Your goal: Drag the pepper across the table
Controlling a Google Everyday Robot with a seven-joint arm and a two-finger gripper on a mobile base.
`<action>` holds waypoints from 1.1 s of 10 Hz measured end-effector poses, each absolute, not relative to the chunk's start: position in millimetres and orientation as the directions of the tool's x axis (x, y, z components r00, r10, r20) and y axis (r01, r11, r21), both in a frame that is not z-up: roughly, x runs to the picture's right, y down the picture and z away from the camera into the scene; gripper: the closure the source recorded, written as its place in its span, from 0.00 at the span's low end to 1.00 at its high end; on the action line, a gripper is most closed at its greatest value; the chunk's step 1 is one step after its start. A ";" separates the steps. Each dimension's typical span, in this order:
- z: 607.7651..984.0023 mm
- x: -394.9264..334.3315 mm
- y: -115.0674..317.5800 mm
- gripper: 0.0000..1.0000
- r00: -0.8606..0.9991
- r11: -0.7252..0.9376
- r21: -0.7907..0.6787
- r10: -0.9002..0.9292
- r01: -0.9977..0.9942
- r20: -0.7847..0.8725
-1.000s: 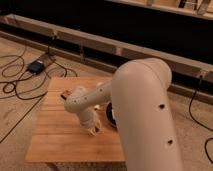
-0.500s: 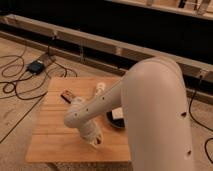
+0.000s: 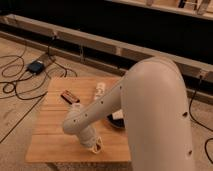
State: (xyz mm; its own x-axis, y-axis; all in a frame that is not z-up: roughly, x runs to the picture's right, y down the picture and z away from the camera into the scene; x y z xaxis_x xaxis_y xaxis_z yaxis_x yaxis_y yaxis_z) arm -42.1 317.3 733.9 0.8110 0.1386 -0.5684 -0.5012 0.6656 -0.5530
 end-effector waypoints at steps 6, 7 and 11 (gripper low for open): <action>737.0 -44.3 323.6 0.22 0.818 0.664 -0.568 0.118 -0.486 -0.562; 737.0 -44.2 323.6 0.20 0.818 0.664 -0.568 0.118 -0.486 -0.562; 737.1 -43.9 323.6 0.20 0.818 0.664 -0.568 0.117 -0.486 -0.563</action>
